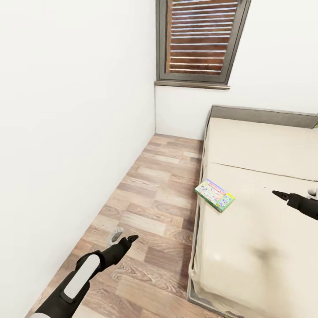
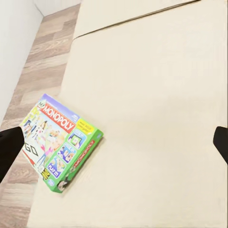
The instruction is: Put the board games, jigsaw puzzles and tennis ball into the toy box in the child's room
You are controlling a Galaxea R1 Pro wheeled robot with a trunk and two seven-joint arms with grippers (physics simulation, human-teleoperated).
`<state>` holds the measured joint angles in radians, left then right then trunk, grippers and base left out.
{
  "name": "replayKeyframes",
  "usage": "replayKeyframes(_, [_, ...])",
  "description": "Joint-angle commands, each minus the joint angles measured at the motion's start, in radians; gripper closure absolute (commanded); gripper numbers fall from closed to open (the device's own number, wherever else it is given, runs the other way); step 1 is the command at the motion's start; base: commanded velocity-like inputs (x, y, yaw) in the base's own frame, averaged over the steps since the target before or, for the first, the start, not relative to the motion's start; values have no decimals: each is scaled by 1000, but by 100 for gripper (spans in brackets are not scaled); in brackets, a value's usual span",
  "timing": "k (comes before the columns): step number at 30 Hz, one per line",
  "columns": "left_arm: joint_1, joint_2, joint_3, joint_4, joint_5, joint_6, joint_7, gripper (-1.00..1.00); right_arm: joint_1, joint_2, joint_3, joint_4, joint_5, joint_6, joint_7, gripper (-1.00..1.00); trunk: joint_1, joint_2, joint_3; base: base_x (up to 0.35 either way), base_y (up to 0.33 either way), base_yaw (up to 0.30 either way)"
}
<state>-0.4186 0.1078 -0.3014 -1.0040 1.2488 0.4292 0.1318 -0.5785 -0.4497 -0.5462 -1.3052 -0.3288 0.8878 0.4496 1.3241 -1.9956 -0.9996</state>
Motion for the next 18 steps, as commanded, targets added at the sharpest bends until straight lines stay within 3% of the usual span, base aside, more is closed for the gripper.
replayKeyframes(1, [0, 1, -2, -2, 11, 0, 9, -100, -1, 0, -1, 0, 4, 5, 6, -100, 0, 0, -1, 0, 13, -274])
replayKeyframes(18, [0, 1, -3, -2, 11, 0, 9, -100, -1, 0, -1, 0, 4, 6, 6, -100, 0, 0, -1, 0, 4, -280])
